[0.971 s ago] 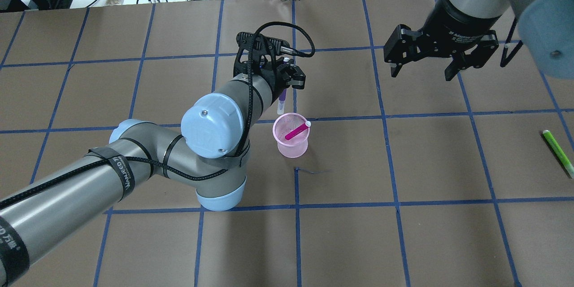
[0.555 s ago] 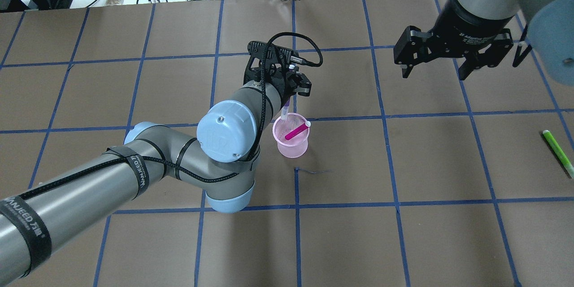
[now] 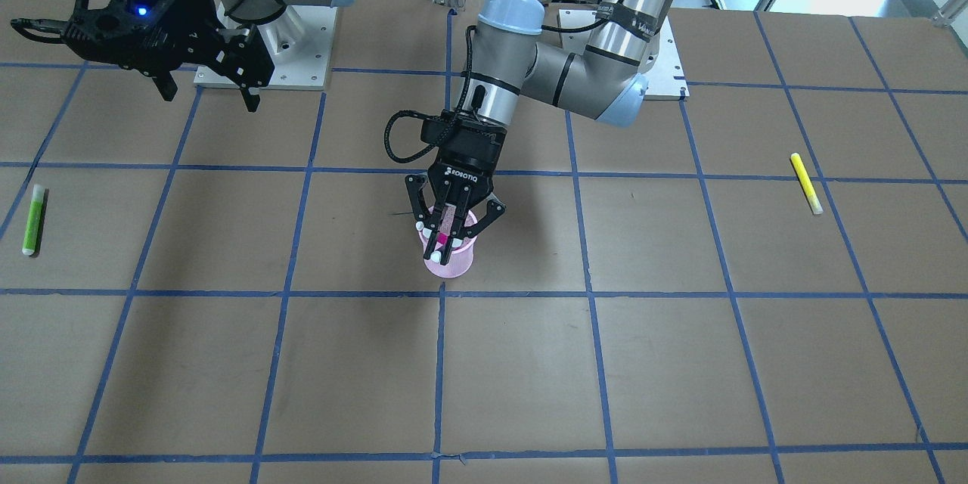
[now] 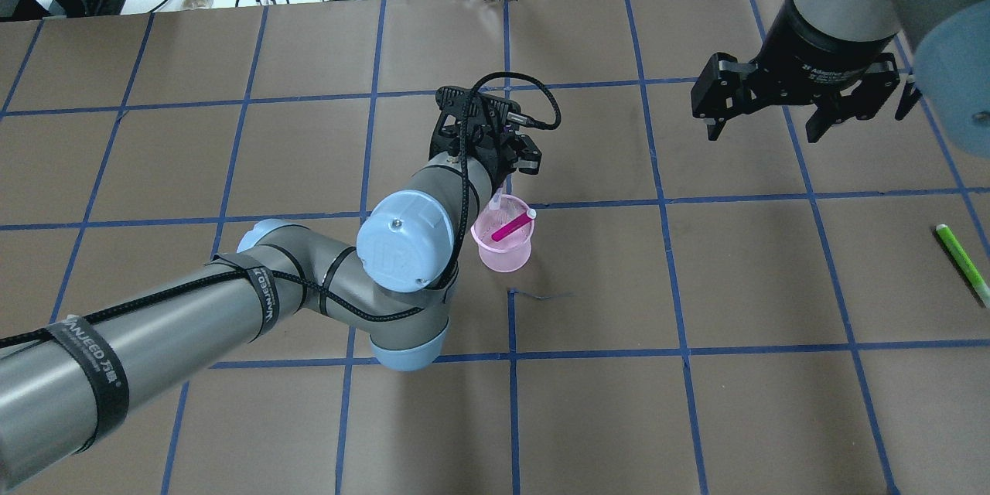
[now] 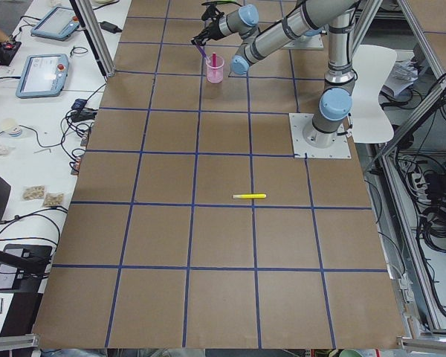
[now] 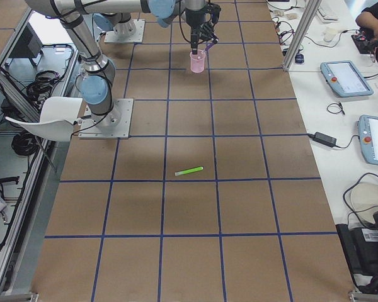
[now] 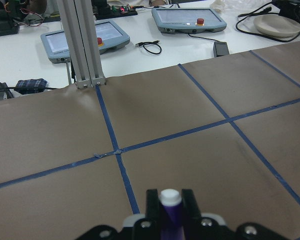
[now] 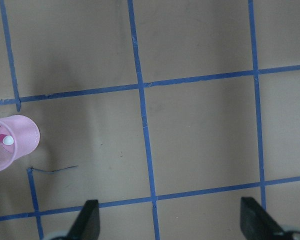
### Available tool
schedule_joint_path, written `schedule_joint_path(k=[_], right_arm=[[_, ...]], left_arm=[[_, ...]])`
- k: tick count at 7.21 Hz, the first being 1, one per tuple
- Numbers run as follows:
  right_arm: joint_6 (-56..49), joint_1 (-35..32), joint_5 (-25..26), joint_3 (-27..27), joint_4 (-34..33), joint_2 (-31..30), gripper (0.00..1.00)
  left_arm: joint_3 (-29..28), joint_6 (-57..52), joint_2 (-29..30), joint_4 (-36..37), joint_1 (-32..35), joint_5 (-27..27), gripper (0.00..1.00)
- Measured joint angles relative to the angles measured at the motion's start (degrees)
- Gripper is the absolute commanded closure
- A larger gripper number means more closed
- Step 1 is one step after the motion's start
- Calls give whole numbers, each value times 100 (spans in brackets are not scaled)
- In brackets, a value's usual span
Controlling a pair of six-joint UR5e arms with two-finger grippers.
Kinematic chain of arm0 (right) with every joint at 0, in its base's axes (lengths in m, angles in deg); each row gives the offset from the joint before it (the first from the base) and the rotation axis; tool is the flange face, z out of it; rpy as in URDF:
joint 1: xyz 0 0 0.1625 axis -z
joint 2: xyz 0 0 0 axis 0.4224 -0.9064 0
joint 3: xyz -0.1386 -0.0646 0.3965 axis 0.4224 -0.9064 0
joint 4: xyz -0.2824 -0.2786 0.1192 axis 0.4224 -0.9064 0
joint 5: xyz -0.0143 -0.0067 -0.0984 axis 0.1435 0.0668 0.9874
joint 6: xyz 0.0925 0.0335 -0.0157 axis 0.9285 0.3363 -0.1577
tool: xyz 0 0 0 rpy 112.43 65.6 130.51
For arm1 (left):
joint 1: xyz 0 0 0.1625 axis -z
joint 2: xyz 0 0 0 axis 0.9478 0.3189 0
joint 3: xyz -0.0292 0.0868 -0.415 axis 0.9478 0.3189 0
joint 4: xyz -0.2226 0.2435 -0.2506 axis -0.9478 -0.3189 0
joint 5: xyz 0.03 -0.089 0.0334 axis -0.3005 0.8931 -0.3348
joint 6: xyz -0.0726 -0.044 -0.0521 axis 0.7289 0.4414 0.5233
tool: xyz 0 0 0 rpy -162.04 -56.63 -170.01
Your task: Insert purple and pink pens into pink cup
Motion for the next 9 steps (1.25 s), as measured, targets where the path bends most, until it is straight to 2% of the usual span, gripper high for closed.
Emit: schedule_joint_path(k=[1,2,3,5,6,7,9], right_arm=[[10,-9,-9,0,4,-8,0],[25,-26,-38,-1,8,-37,0],[37,-42,-52,-3,5,-78,0],[46,-49,-80,-43,29,-107,0],[52,-39,-171,-75,111,-106,0],[68,-30,-280,-82,210,-100,0],[189,-9,-397,-47,274,-78,0]], left_arm=[[61,6,13,80,23,-41,94],[100,9,40,116,31,-62,84],[118,10,86,129,34,-78,83],[126,13,176,140,43,-91,52],[126,21,196,152,49,-91,41],[125,54,199,163,51,-87,34],[125,160,208,170,54,-84,34]])
